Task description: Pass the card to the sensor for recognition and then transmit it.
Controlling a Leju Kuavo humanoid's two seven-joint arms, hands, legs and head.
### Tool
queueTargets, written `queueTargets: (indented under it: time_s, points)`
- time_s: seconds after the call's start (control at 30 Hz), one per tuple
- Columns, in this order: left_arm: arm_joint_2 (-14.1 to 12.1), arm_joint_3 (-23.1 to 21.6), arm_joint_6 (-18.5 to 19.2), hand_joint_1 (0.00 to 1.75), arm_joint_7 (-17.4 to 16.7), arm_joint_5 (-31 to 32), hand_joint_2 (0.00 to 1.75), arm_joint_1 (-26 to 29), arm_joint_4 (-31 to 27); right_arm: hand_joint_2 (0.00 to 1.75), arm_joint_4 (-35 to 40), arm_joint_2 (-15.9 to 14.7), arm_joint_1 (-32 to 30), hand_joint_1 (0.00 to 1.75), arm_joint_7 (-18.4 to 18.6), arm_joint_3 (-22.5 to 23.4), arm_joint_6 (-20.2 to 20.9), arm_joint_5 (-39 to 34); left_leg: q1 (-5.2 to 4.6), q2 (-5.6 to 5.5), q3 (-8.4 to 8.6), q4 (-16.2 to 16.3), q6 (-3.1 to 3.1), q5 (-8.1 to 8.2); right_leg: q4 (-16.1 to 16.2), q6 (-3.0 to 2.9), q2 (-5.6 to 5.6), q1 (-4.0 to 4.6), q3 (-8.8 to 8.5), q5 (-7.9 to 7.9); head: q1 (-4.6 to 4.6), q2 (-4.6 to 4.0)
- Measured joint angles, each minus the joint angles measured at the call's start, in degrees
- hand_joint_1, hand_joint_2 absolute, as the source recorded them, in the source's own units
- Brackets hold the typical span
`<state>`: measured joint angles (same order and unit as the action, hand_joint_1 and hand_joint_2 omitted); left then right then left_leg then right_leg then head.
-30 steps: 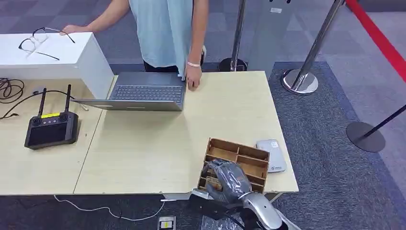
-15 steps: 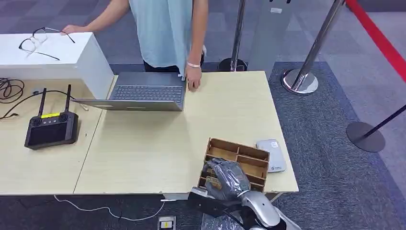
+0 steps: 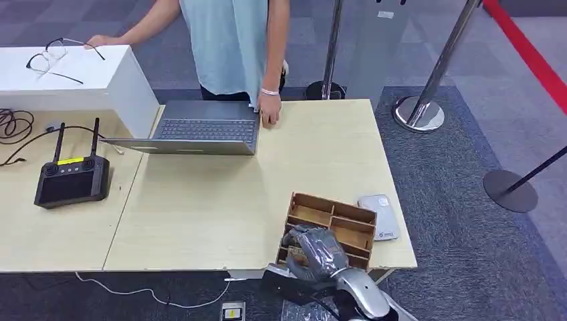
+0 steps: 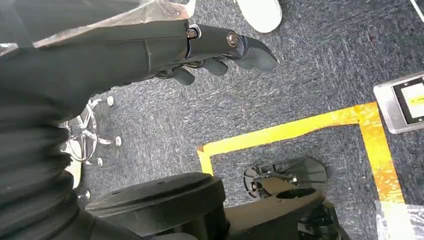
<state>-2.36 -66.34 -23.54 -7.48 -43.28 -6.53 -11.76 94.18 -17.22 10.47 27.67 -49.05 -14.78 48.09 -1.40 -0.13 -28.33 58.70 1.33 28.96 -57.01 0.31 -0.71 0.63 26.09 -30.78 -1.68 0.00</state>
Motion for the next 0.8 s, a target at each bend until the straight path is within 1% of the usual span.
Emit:
queueTargets:
  time_s: [0.17,0.2,0.4,0.8]
  points:
    - [0.00,0.00,0.00,0.00,0.41,0.00,1.75,0.01,0.00,1.75,-0.66,-0.13,-0.07,0.87,0.63,0.02,-0.35,1.77,0.00,0.00,0.00,0.00,0.00,0.00,0.00,0.00,0.00,0.00,0.00,0.00,0.00,0.00]
    - [0.00,0.00,0.00,0.00,0.42,0.00,1.75,0.00,0.00,1.75,-0.68,-0.20,-0.07,0.86,0.68,0.04,-0.35,1.84,0.00,0.00,0.01,0.00,0.00,0.00,0.00,0.00,0.00,0.00,0.00,0.00,0.00,0.00]
    - [0.00,0.00,0.04,0.00,0.42,0.00,1.75,0.00,0.00,1.75,-0.66,-0.44,-0.12,0.89,0.98,0.22,-0.55,1.79,0.00,0.00,0.00,0.00,0.00,0.00,0.00,0.00,0.00,-0.01,0.00,0.00,0.00,0.00]
    - [0.00,0.00,0.22,0.00,0.57,0.00,1.75,0.02,0.00,1.75,0.64,-1.05,-0.14,0.87,1.73,1.92,-0.59,1.86,-0.01,0.00,0.00,0.00,0.00,0.00,0.00,0.00,0.00,-0.01,0.00,0.00,0.00,0.00]
